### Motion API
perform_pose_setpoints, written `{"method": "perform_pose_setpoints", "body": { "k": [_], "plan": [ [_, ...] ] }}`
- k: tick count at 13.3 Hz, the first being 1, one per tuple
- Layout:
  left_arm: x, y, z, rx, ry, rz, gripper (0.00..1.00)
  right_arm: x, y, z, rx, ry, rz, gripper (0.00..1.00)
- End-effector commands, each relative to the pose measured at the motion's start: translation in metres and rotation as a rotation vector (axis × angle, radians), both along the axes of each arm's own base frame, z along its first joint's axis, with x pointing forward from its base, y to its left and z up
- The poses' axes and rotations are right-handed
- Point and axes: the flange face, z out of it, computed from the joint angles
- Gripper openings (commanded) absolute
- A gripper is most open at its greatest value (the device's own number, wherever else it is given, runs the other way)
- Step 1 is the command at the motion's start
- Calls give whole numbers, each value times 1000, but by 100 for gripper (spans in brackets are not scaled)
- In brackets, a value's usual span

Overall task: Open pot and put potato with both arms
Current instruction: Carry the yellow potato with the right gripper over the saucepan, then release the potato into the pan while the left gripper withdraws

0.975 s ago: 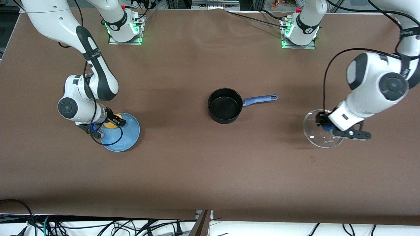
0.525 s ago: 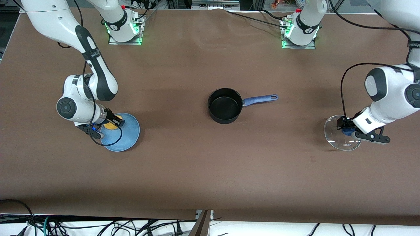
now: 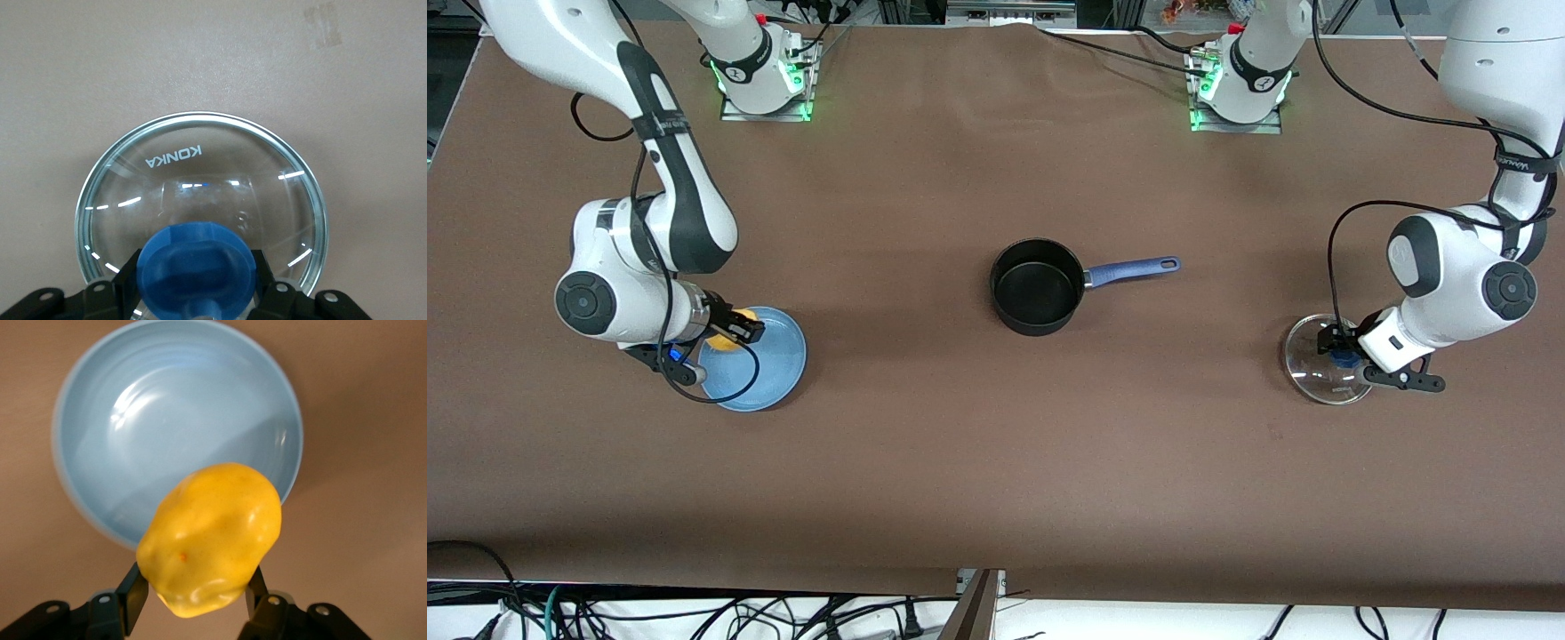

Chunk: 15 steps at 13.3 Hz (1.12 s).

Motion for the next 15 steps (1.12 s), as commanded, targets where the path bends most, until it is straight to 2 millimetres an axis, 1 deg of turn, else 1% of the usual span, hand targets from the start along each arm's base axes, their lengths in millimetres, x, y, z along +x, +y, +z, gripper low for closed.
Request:
{"method": "perform_pose_setpoints", "body": {
  "k": [1, 2, 3, 4, 5, 6, 7, 8, 10, 11, 12, 14, 15],
  "plan": [
    [2, 14, -4, -8, -17, -22, 62, -3, 59, 26, 39, 42, -79, 59],
    [1, 15, -8, -7, -17, -27, 77, -6, 86, 35, 44, 40, -110, 59],
    [2, 15, -7, -8, -17, -24, 88, -16, 119, 39, 48, 51, -140, 59],
    [4, 14, 0, -6, -26, -24, 100, -30, 161, 43, 57, 55, -158, 59],
    [11, 16, 15, -4, -34, -19, 100, -39, 197, 49, 58, 48, -199, 59],
    [12, 14, 28, -12, -14, -19, 100, -48, 234, 51, 59, 35, -235, 59],
    [17, 14, 48, -16, -16, -17, 100, -58, 269, 51, 62, 24, -253, 59],
    [18, 15, 67, -24, -6, -16, 100, -74, 312, 47, 63, 18, -276, 59],
    [25, 8, 114, -28, 18, -11, 100, -107, 398, 34, 110, -29, -368, 59],
    [27, 6, 138, -28, 27, 19, 100, -123, 434, 24, 139, -52, -395, 60],
    [27, 3, 164, -29, 35, 53, 100, -135, 462, 16, 156, -64, -397, 61],
    [19, -7, 217, -33, 47, 91, 100, -140, 484, 5, 165, -92, -388, 64],
    [12, -17, 243, -35, 58, 103, 100, -139, 487, 2, 174, -100, -388, 74]
  ]
}}
